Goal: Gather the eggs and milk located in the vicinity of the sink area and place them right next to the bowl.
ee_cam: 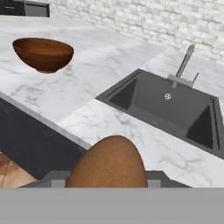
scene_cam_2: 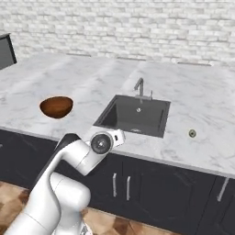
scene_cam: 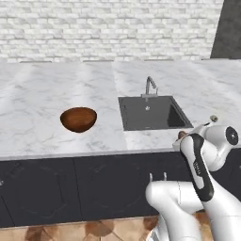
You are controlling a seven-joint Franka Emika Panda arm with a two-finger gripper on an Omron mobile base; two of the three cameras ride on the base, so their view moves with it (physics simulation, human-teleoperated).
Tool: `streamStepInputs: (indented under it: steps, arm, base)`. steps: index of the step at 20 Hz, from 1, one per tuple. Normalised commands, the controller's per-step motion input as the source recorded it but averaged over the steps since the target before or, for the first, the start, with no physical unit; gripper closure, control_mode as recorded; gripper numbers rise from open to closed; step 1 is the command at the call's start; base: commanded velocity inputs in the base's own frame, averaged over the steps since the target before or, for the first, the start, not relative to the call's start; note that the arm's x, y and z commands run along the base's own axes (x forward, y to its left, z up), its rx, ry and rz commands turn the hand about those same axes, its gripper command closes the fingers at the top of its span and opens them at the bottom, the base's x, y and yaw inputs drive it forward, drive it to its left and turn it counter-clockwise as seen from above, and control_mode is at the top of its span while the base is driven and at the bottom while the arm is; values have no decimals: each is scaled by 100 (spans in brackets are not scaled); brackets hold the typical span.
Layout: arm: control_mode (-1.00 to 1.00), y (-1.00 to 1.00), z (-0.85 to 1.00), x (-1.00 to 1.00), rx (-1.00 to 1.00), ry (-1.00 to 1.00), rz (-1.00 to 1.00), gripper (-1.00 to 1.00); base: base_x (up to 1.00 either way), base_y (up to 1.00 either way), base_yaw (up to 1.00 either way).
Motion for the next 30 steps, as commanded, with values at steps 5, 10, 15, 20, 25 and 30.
streamStepInputs:
  steps: [5,10,15,20,25,30]
  arm:
    - [100,0,0,0,0,0,0,100]
    - [100,0,0,0,0,0,0,100]
    - [100,0,0,0,0,0,0,100]
    - [100,0,0,0,0,0,0,100]
    - [100,0,0,0,0,0,0,100]
    - [100,0,0,0,0,0,0,100]
  base:
    - [9,100,5]
    - [9,93,3]
    - [26,13,0]
    - [49,-14,0]
    - [51,-12,0]
    - [40,-23,0]
